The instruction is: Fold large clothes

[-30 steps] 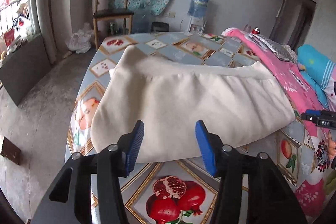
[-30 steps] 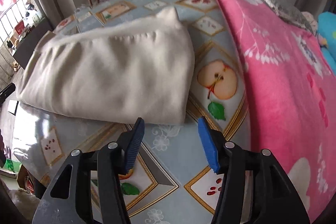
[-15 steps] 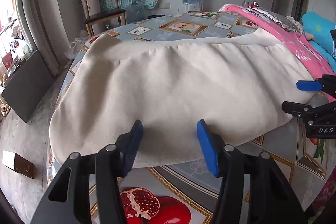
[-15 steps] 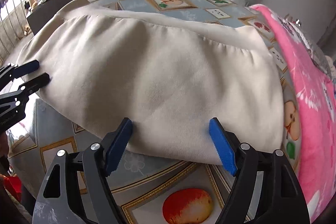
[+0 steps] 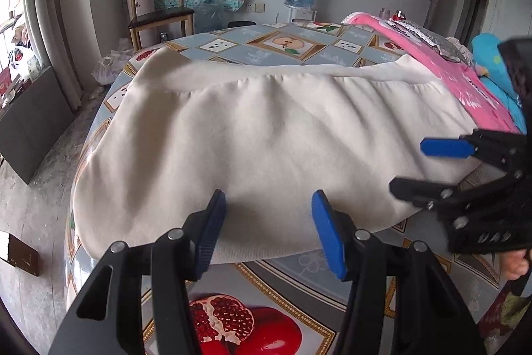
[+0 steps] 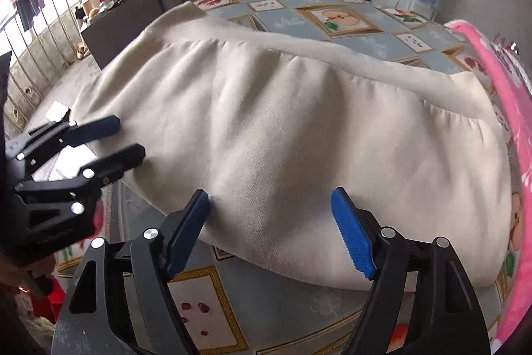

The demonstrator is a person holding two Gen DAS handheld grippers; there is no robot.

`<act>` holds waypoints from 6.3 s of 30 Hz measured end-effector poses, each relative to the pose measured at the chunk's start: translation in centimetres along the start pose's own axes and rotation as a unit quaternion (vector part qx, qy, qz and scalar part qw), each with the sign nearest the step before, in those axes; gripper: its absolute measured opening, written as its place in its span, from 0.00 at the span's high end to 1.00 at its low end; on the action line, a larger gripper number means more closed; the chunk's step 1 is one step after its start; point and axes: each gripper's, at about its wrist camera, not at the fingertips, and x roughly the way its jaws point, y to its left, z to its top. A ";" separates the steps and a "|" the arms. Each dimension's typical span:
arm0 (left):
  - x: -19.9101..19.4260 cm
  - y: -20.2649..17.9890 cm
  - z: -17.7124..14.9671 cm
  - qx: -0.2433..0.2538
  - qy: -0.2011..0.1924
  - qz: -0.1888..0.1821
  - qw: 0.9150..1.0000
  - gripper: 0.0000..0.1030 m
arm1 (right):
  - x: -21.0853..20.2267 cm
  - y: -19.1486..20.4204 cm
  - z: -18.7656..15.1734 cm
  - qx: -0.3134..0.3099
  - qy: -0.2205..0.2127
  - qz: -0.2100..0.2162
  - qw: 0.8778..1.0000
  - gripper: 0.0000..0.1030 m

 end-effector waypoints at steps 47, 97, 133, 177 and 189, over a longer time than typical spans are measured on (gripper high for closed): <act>10.2 11.2 13.6 -0.111 0.050 0.048 0.991 0.40 | 5.4 -20.3 6.8 0.173 0.035 -0.057 0.983 0.25; -14.4 -8.2 3.2 -0.018 -0.111 0.058 0.992 0.05 | -14.6 -4.8 -6.9 0.157 -0.075 -0.048 0.984 0.13; -8.4 -6.4 -0.7 -0.102 0.075 0.125 0.984 0.05 | -11.3 -1.4 -8.7 0.151 0.013 -0.131 0.980 0.07; -7.0 -7.2 -1.1 -0.085 0.103 0.103 0.986 0.05 | -11.2 -2.3 -8.7 0.161 0.032 -0.141 0.976 0.07; -7.0 -7.1 -1.1 -0.084 0.103 0.104 0.986 0.05 | -11.1 -2.5 -8.8 0.164 0.034 -0.141 0.976 0.07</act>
